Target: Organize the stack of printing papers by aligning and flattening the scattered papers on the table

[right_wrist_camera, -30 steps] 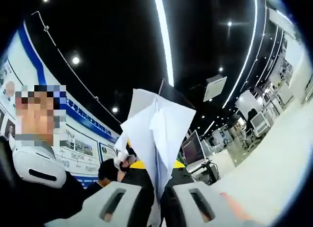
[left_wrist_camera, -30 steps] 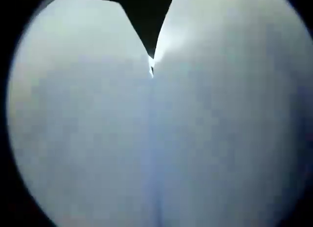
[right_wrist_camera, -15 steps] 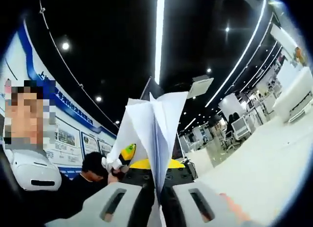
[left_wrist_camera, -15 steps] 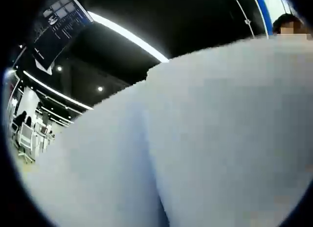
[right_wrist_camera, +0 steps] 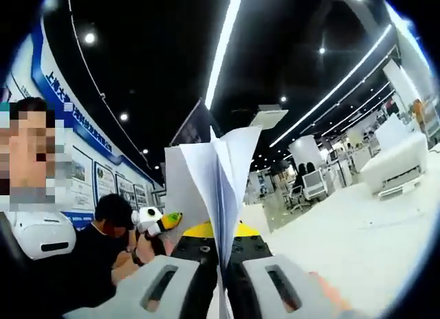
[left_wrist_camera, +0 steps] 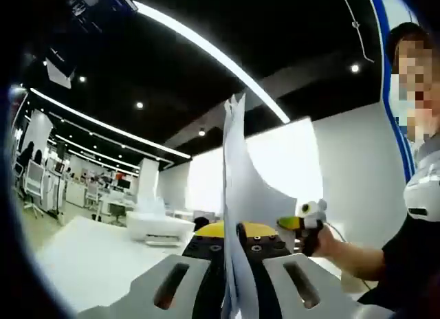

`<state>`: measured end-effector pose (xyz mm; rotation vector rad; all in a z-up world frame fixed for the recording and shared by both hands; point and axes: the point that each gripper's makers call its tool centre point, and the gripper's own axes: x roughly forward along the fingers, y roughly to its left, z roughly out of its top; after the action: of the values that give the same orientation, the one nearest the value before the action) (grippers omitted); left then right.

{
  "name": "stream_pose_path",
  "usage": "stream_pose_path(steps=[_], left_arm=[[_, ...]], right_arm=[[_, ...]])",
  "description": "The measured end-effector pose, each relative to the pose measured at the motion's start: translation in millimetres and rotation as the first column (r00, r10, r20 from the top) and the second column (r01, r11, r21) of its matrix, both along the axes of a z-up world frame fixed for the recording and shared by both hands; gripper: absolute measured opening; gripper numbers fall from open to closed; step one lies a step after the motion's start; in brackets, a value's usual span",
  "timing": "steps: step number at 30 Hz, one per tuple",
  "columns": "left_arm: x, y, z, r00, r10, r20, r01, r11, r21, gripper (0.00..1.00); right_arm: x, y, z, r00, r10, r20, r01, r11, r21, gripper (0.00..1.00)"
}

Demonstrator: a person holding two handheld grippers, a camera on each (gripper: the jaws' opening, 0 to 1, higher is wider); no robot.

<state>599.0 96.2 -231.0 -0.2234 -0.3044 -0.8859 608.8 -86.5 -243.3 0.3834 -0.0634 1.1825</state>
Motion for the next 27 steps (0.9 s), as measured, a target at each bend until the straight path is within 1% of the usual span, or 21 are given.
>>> stream_pose_path(steps=[6, 7, 10, 11, 13, 14, 15, 16, 18, 19, 20, 21, 23, 25, 27], left_arm=[[6.6, -4.5, -23.2, 0.999, -0.012, -0.041, 0.014, 0.999, 0.033, 0.09], [6.9, -4.6, -24.1, 0.999, -0.013, -0.043, 0.014, 0.999, 0.034, 0.09], [12.0, -7.0, -36.2, 0.998, -0.014, -0.065, 0.018, 0.999, 0.05, 0.09], [14.7, -8.9, -43.2, 0.997, -0.017, -0.079, 0.022, 0.998, 0.062, 0.09], [18.2, -12.1, -53.0, 0.995, -0.015, -0.094, 0.023, 0.996, 0.085, 0.09], [21.1, -14.9, -61.4, 0.996, -0.003, -0.094, 0.014, 0.994, 0.113, 0.09], [22.9, -16.1, -65.1, 0.995, 0.003, -0.095, 0.008, 0.993, 0.119, 0.08], [25.5, -19.4, -72.8, 0.995, 0.007, -0.102, 0.007, 0.991, 0.132, 0.08], [28.4, -25.4, -84.5, 0.995, 0.014, -0.1, 0.004, 0.985, 0.171, 0.08], [30.2, -28.3, -89.5, 0.995, 0.018, -0.096, 0.001, 0.982, 0.188, 0.08], [32.5, -30.4, -94.6, 0.995, 0.025, -0.095, -0.005, 0.979, 0.204, 0.09], [34.5, -32.6, -98.3, 0.995, 0.035, -0.092, -0.014, 0.976, 0.218, 0.09], [40.2, -36.2, -107.5, 0.995, 0.059, -0.078, -0.037, 0.966, 0.257, 0.09], [44.8, -37.3, -112.9, 0.994, 0.077, -0.074, -0.054, 0.961, 0.27, 0.1], [48.8, -39.4, -119.9, 0.994, 0.086, -0.074, -0.061, 0.956, 0.287, 0.12]], right_arm=[[7.4, -6.1, -4.7, 0.999, -0.035, 0.016, 0.036, 0.998, -0.044, 0.0], [7.8, -6.4, -5.1, 0.999, -0.038, 0.018, 0.039, 0.998, -0.048, 0.0], [11.1, -8.5, -14.2, 0.995, -0.081, 0.057, 0.088, 0.987, -0.132, 0.0], [10.6, -9.1, -17.2, 0.992, -0.094, 0.082, 0.106, 0.981, -0.165, 0.0], [8.7, -10.1, -20.0, 0.987, -0.107, 0.122, 0.13, 0.971, -0.199, 0.0], [6.9, -10.3, -21.0, 0.985, -0.108, 0.133, 0.134, 0.97, -0.204, 0.0], [5.5, -10.3, -21.5, 0.985, -0.107, 0.133, 0.132, 0.971, -0.201, 0.0], [5.7, -11.7, -23.7, 0.985, -0.111, 0.136, 0.137, 0.969, -0.204, 0.0], [10.7, -17.3, -29.4, 0.978, -0.145, 0.147, 0.177, 0.957, -0.228, 0.0], [11.9, -19.3, -31.3, 0.974, -0.158, 0.162, 0.194, 0.951, -0.239, 0.0], [10.8, -19.7, -32.7, 0.972, -0.16, 0.17, 0.198, 0.95, -0.243, 0.0], [9.6, -19.7, -34.1, 0.973, -0.157, 0.17, 0.196, 0.951, -0.241, 0.0], [9.5, -21.0, -39.3, 0.966, -0.169, 0.198, 0.218, 0.941, -0.259, 0.0], [11.2, -23.4, -44.0, 0.958, -0.186, 0.218, 0.244, 0.929, -0.278, 0.0], [9.7, -23.5, -49.2, 0.955, -0.183, 0.232, 0.249, 0.922, -0.297, 0.0]])
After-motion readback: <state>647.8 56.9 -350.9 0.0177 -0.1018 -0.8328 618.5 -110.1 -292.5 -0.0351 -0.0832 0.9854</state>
